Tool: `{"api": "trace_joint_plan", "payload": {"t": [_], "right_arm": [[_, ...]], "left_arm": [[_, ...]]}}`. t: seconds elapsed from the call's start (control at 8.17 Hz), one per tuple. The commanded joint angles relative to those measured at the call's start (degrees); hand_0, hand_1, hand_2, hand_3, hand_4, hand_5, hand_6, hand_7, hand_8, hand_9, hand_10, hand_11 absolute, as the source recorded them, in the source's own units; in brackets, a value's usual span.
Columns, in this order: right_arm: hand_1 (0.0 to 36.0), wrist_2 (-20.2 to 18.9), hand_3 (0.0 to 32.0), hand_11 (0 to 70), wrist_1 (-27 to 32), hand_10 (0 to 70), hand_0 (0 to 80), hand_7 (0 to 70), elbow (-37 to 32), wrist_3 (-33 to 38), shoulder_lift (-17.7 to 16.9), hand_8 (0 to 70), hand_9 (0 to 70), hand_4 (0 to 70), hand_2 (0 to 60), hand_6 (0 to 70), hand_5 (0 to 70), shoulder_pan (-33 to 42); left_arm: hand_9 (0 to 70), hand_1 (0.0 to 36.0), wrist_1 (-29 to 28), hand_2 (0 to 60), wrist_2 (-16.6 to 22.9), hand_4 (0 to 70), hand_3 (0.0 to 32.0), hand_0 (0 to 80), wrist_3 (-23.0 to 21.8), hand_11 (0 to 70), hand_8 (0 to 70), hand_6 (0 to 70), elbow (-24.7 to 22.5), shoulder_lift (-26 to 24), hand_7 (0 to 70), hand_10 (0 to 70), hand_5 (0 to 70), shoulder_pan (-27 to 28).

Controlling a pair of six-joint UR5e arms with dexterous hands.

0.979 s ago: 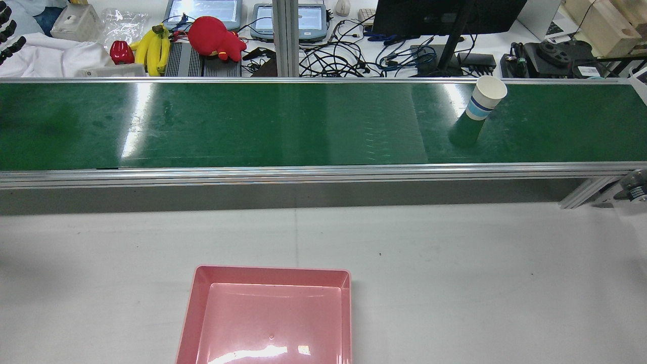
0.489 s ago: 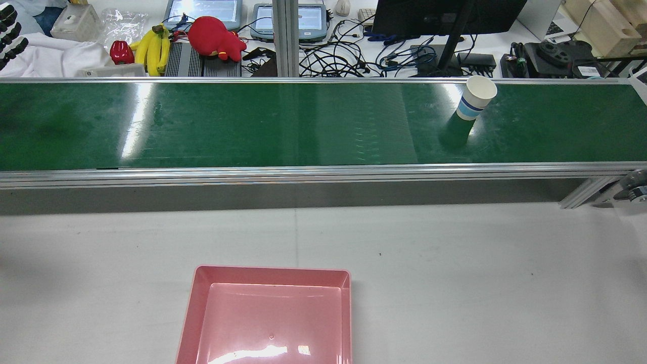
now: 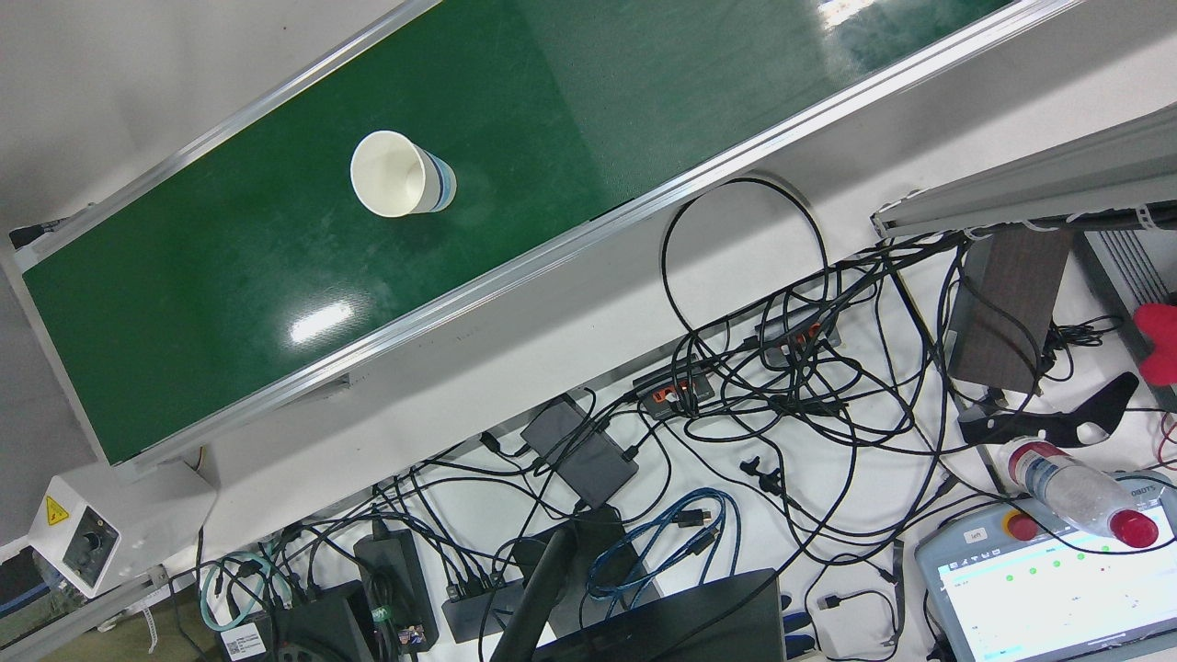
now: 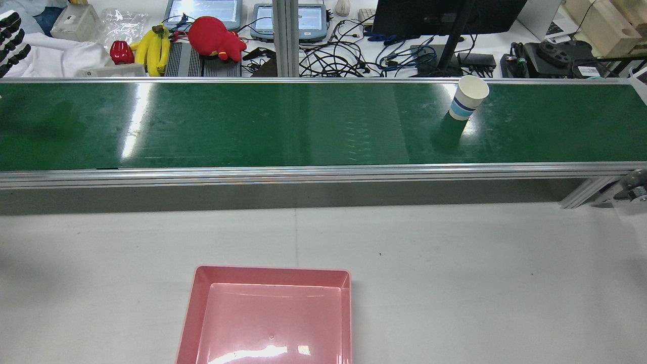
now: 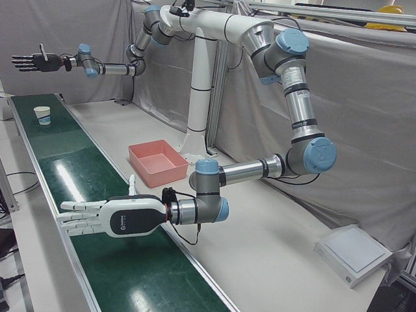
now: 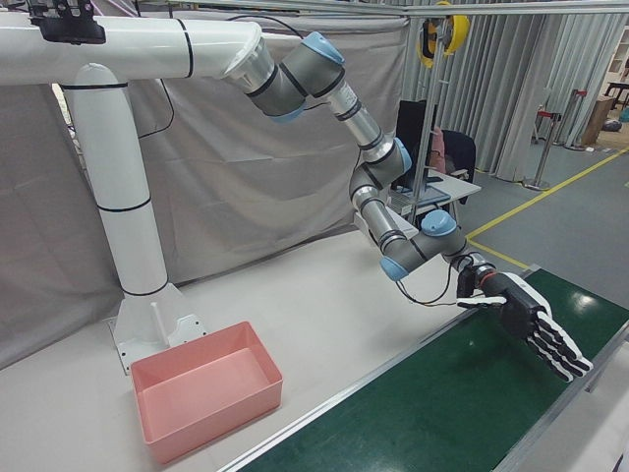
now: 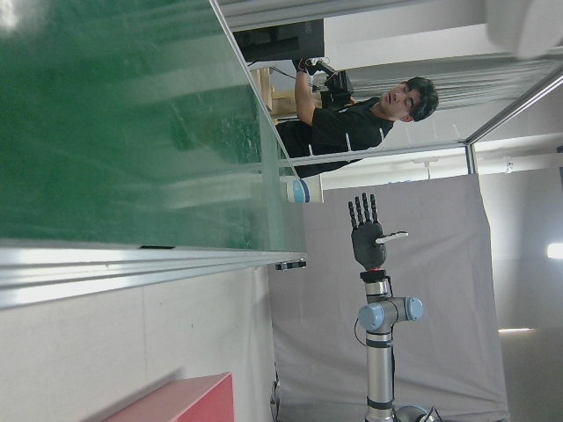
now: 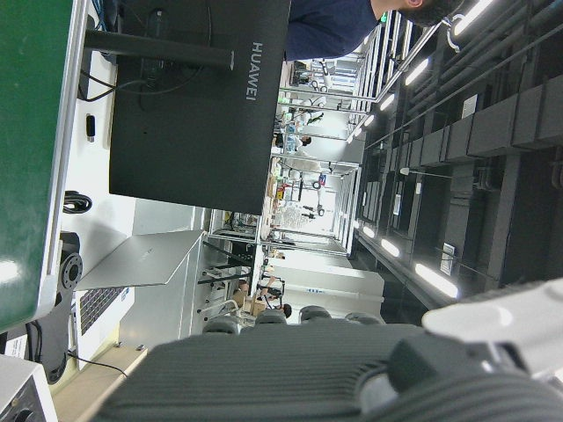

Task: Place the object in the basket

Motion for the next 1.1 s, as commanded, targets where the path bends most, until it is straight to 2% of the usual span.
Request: {"api": "trace_joint_plan", "payload": {"t": [0.0,0.98], "right_arm": [[0.0,0.0,0.0,0.0,0.0,0.0,0.0,0.0,0.05,0.0,0.0,0.0,0.0,0.0,0.0,0.0,0.0,0.01],[0.0,0.0,0.0,0.0,0.0,0.0,0.0,0.0,0.14,0.0,0.0,0.0,0.0,0.0,0.0,0.0,0.0,0.1]], "left_arm": [[0.0,7.0,0.22,0.0,1.96,0.5,0.0,61.3,0.21,4.0,0.0,0.3,-0.24,0.06,0.0,1.2,10.2,-0.03],[0.0,5.9,0.13,0.0,1.96,1.3,0.0,58.9,0.74,4.8,0.0,0.7,-0.15,0.23,0.0,1.9,11.3,-0.47]]}}
